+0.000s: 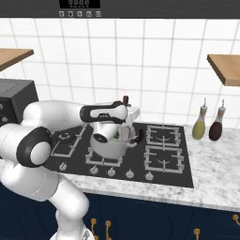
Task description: Put the avocado and broccoli in the pot. Retrieve the spatula and lightly stir the vegetables in the pot.
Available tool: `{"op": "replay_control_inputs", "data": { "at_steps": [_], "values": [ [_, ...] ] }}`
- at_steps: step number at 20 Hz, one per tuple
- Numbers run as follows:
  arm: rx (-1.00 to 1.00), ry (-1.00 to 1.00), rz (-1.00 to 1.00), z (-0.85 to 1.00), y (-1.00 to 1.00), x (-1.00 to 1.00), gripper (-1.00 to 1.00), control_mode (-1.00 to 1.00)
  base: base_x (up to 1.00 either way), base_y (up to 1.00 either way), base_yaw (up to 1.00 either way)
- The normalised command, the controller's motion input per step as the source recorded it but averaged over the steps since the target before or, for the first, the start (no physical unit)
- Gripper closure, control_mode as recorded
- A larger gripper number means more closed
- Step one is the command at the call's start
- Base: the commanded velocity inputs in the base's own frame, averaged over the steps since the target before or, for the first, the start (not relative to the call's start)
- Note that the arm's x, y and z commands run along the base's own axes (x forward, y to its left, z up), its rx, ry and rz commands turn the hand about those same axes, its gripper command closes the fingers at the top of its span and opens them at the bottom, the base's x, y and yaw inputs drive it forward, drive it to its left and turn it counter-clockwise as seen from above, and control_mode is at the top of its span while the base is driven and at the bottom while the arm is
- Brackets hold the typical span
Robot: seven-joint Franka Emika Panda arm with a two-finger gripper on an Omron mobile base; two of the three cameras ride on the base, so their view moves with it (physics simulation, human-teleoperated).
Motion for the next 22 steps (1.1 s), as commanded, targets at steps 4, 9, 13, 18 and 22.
{"op": "replay_control_inputs", "data": {
  "at_steps": [4,9,13,18,22],
  "values": [
    [0.00,-0.28,-0.05,-0.10,0.98,0.16,1.00,-1.00,0.00,0.00,0.00],
    [-0.01,-0.25,-0.03,-0.69,1.00,0.00,1.00,-1.00,0.00,0.00,0.00],
    [0.00,-0.12,-0.08,-0.84,0.87,0.00,1.00,-1.00,0.00,0.00,0.00],
    [0.04,-0.06,-0.09,-0.70,0.63,0.00,1.00,-1.00,0.00,0.00,0.00],
    [0.10,-0.13,-0.02,-0.48,0.51,0.31,1.00,-1.00,0.00,0.00,0.00]
  ]
}}
